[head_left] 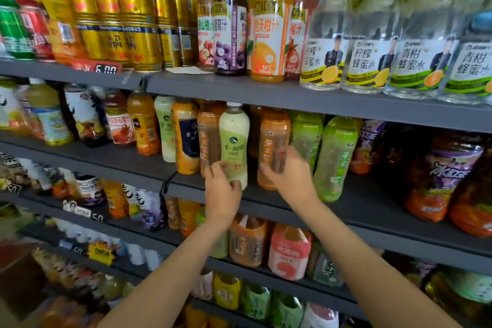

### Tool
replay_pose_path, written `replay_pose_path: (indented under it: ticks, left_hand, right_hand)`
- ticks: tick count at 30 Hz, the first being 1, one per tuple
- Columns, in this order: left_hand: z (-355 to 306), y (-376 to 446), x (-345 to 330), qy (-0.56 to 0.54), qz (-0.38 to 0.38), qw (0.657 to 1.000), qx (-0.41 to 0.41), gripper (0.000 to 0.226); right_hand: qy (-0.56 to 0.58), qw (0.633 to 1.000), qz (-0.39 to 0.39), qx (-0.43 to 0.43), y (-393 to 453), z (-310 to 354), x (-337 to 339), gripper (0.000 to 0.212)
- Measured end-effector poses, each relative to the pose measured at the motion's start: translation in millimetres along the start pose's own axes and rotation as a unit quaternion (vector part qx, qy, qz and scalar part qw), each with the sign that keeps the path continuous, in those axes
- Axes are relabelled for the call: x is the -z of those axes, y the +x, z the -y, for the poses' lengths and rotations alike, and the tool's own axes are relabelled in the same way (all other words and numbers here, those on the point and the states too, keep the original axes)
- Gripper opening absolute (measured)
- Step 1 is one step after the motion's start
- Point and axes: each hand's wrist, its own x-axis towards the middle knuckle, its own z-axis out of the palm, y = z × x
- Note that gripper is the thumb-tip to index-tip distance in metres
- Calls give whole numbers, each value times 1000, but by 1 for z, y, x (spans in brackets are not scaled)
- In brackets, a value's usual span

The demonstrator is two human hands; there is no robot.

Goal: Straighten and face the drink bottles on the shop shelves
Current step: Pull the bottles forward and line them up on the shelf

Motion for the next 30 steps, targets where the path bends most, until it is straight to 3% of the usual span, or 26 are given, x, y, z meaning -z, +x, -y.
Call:
replay_pose_path:
  ticks: [3, 6, 10, 13, 15, 19, 23, 26, 30]
  left_hand:
    - [19, 17, 32, 21, 36, 998, -43, 44]
    - [44, 37, 73, 32, 79, 993, -87, 42]
    - [69, 58, 112, 77, 149, 976, -139, 46]
    - [78, 73, 120, 93, 289, 932, -197, 71]
    - [78, 78, 121, 86, 332, 911, -230, 82]
    - [88, 83, 131, 13, 259, 922, -286, 71]
    - [113, 105, 163, 33, 159, 945, -285, 66]
    - [130, 127, 189, 65, 153, 950, -266, 71]
    - [146, 154, 207, 81, 146, 966, -198, 68]
  right_hand:
    - [-26, 999, 15, -42, 22, 34, -42, 67]
    - [-31, 993, 14, -116, 34, 49, -77, 59]
    - [-43, 981, -55, -183, 27, 61, -93, 63]
    - [-50, 983, -103, -144, 1, 76, -92, 64]
    - [-26, 992, -88, -81, -18, 89, -95, 60]
    - [-5, 1000, -26, 16, -21, 123, -110, 60]
    - [56, 996, -6, 69, -2, 148, -154, 65]
    - [101, 993, -3, 68, 13, 163, -198, 66]
    - [77, 997, -13, 29, 32, 182, -240, 67]
